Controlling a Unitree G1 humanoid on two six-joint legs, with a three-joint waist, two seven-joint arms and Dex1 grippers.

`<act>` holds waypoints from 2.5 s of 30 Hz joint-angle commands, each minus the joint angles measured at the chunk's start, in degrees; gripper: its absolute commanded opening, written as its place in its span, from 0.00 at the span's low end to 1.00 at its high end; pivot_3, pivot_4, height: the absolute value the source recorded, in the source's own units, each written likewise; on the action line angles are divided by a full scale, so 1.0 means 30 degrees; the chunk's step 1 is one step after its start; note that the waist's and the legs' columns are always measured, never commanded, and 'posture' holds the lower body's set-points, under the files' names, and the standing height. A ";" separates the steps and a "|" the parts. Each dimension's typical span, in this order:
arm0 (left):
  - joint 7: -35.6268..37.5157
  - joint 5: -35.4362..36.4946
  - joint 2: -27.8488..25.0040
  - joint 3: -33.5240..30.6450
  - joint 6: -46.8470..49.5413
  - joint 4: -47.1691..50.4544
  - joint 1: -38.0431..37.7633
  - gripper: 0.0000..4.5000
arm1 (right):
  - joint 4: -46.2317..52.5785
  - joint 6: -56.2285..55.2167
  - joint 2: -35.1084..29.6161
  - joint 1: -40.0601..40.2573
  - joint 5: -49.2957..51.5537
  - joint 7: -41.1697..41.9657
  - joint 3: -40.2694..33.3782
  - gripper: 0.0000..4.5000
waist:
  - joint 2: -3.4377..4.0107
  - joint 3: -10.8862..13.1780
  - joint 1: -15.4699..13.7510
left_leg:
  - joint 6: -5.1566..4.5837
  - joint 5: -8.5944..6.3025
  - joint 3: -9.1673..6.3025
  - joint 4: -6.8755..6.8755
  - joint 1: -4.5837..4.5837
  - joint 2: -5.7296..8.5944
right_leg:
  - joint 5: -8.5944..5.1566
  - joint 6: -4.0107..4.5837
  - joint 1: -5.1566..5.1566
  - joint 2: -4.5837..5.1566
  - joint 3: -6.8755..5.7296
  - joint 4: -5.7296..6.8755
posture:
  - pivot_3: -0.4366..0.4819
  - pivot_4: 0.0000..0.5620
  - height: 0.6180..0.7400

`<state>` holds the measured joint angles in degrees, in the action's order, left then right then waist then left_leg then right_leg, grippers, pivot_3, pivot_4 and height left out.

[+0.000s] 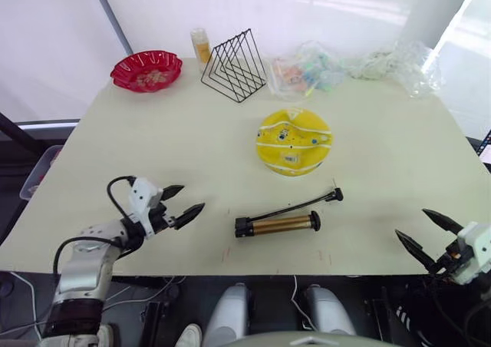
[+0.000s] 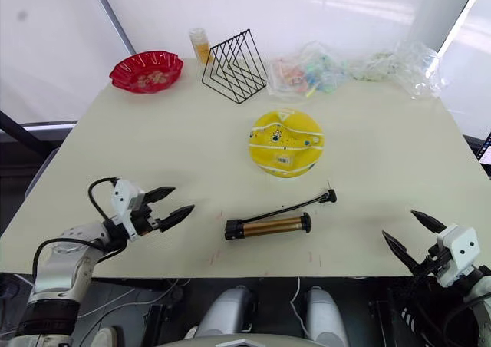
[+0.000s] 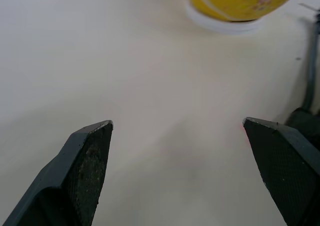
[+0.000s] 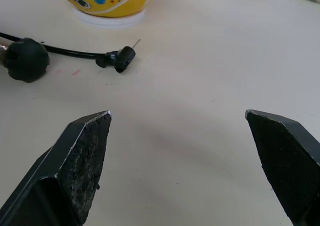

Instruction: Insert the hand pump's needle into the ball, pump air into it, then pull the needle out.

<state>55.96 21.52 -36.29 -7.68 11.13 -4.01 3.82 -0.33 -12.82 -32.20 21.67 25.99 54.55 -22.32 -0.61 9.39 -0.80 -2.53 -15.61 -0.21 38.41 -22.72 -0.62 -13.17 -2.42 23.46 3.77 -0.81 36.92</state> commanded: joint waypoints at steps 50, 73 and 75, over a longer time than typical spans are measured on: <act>-0.1633 -0.9182 0.9419 1.2810 0.3698 -0.8263 1.1171 0.98 | 0.5850 0.0948 -0.0696 0.1706 0.1570 0.1044 -0.0487 1.00 | 0.0015 -0.0021 -0.0084 | 0.0079 0.0065 0.0025 0.0290 0.0022 0.0072 | 0.0042 -0.0190 -0.0101 -0.0036 0.0106 0.0041 | 0.48 0.27 0.97; 0.0040 -0.7462 0.9591 1.1664 0.1384 -0.4504 0.9183 0.01 | 0.8330 0.5045 0.0196 0.1275 0.3021 -0.2450 0.0047 1.00 | 0.0043 -0.0031 -0.0037 | 0.0063 0.0055 0.0017 0.0277 -0.0019 0.0056 | 0.0082 -0.0127 -0.0086 -0.0022 0.0112 0.0012 | 0.48 0.27 0.97; -0.0191 -0.7400 0.9478 1.1471 0.0826 -0.4030 0.8876 0.01 | 0.9100 0.6498 0.0671 0.0997 0.4000 -0.3848 0.0084 1.00 | 0.0041 -0.0029 -0.0062 | 0.0064 0.0055 0.0010 0.0277 -0.0021 0.0053 | 0.0083 -0.0125 -0.0084 -0.0015 0.0108 0.0013 | 0.48 0.27 0.97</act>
<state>55.69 -1.96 -8.06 27.77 15.53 -19.00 30.20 24.03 4.45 -30.41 24.82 35.38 45.52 -21.55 -0.49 9.30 -0.99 -2.34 -15.45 -0.18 39.24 -22.79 -0.46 -12.93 -2.79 23.21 3.74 -0.48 36.96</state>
